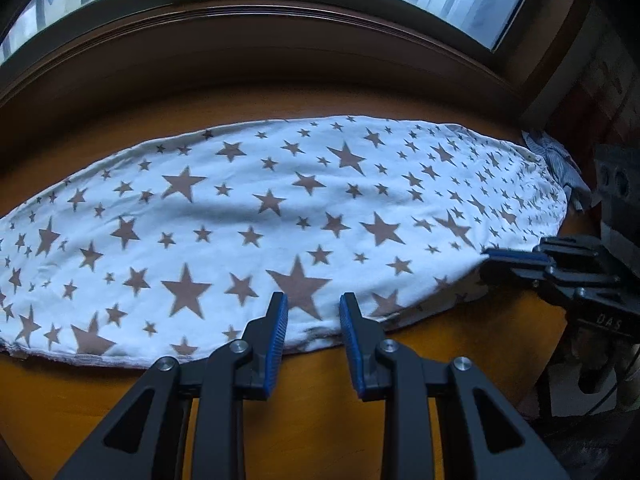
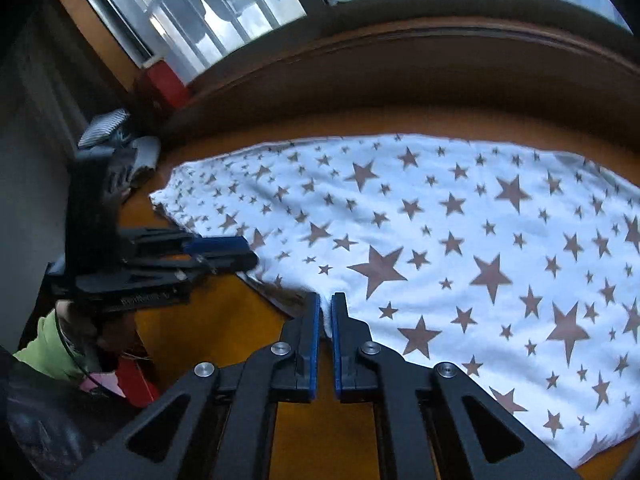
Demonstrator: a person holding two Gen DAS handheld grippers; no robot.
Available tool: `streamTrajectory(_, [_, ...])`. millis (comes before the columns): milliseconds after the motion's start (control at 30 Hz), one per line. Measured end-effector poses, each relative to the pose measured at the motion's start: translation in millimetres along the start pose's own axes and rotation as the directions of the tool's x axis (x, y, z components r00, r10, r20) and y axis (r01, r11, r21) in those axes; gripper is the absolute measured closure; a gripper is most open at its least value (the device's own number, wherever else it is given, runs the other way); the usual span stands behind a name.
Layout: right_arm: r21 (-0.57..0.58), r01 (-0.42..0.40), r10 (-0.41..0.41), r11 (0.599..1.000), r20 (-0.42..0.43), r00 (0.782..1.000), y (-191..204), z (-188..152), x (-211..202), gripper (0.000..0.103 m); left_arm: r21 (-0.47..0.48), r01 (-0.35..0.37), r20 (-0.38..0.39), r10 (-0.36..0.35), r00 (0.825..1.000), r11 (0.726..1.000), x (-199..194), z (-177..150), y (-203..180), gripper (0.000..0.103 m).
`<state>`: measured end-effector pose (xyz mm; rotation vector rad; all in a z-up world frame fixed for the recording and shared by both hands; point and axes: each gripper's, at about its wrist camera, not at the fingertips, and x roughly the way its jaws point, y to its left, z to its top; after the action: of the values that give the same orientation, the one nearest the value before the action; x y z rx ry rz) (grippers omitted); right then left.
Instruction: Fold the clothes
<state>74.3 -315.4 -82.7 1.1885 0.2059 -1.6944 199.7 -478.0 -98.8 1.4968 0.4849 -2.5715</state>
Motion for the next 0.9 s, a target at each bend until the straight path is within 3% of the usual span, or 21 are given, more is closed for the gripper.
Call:
streamTrajectory(100, [-0.038,0.066,-0.068,0.997,-0.065,0.996,4,-8,15,0.094,0.002,0.031,0.014,-0.031,0.999,1.000,-7,6,1,0.079])
streamTrajectory(233, [-0.111,0.120,-0.127,0.987,-0.065,0.990,24,-11,14,0.075,0.048,0.031,0.015,-0.032,0.999,0.998,-3,18,-11,0.079])
streamTrajectory(333, [-0.121,0.210,-0.205,0.970,0.053,0.977,33,-12,-7,0.075,0.078,0.033,0.000,-0.033,0.999,0.996,4,22,-17,0.079])
streamTrajectory(400, [-0.038,0.295,-0.289,0.955,0.120,0.950,23,-15,-18,0.073,0.089,0.062,-0.027,-0.060,0.998,0.994,7,18,-16,0.079])
streamTrajectory(467, [0.075,0.387,-0.394,0.919,0.151,0.907,6,-22,-24,0.073,0.109,0.070,-0.037,-0.066,0.997,0.992,10,12,-15,0.079])
streamTrajectory(600, [0.284,0.490,-0.539,0.824,0.131,0.832,-29,-53,-33,0.073,0.166,0.052,-0.025,-0.049,0.999,0.985,11,7,-17,0.079])
streamTrajectory(700, [0.280,0.511,-0.557,0.813,0.115,0.822,-35,-69,-36,0.073,0.184,0.042,-0.028,-0.037,0.999,0.982,11,6,-17,0.078])
streamTrajectory(833, [0.219,0.565,-0.591,0.795,0.077,0.803,-30,-62,-41,0.073,0.131,0.047,-0.047,-0.041,0.998,0.990,10,10,-17,0.076])
streamTrajectory(900, [0.198,0.572,-0.595,0.796,0.087,0.799,-26,-54,-44,0.073,0.123,0.031,-0.036,-0.027,0.999,0.992,4,9,-13,0.063])
